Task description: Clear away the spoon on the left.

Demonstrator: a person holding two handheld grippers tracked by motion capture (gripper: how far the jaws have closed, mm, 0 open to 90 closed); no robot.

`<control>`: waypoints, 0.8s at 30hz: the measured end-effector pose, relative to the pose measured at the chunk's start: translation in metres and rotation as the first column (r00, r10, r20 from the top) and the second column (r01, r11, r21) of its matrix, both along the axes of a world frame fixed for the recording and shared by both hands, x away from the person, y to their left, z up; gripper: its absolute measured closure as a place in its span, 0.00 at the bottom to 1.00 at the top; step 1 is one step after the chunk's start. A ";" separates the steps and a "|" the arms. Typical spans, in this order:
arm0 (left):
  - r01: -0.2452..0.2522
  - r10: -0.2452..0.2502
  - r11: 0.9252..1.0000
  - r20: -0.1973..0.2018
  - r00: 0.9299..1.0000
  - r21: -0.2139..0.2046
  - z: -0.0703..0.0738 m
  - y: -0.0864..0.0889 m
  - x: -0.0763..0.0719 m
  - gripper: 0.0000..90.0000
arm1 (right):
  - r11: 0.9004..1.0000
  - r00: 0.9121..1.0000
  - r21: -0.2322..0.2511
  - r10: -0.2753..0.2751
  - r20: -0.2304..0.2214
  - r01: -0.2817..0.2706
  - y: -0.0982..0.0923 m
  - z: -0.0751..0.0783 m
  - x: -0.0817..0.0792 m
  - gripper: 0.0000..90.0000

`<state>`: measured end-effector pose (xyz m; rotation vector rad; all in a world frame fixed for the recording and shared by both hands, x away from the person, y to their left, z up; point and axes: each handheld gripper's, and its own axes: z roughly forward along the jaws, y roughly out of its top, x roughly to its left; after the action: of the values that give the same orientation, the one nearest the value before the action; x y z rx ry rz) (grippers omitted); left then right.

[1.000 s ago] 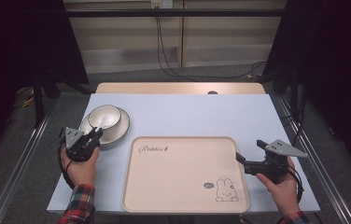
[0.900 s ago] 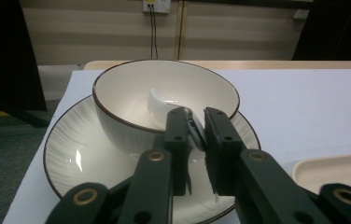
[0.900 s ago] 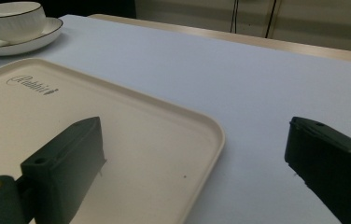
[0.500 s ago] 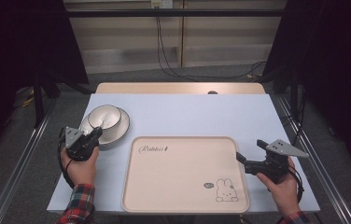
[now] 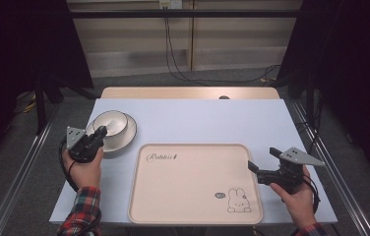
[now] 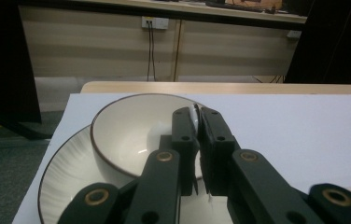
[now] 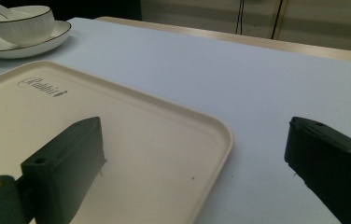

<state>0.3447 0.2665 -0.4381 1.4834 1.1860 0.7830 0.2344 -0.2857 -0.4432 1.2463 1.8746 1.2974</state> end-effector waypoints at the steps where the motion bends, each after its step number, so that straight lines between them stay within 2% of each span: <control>1: 0.006 -0.006 1.000 0.006 1.000 0.006 0.002 -0.002 0.003 0.95 | 1.000 1.000 0.001 -0.003 0.003 0.003 -0.001 0.000 0.000 0.05; 4: 0.005 -0.005 1.000 0.009 1.000 0.007 0.003 -0.005 0.006 0.95 | 1.000 1.000 0.003 -0.006 0.001 0.006 -0.001 0.000 0.000 0.05; 8: -0.019 0.019 1.000 0.014 1.000 0.001 0.003 -0.007 0.011 0.95 | 1.000 1.000 0.008 -0.008 0.002 0.008 -0.002 0.000 0.000 0.05; 12: -0.022 0.023 1.000 0.032 0.999 -0.010 0.005 -0.008 0.018 0.95 | 1.000 1.000 0.008 -0.006 -0.001 0.006 -0.003 0.000 0.000 0.05; 24: -0.036 0.035 0.999 0.049 0.998 0.017 0.013 -0.016 0.041 0.95 | 1.000 1.000 0.024 -0.019 -0.001 0.019 -0.006 -0.001 0.001 0.05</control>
<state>0.3858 0.2508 -0.4247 1.4541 1.1743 0.8510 0.2358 -0.2913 -0.4440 1.2743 1.8479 1.3132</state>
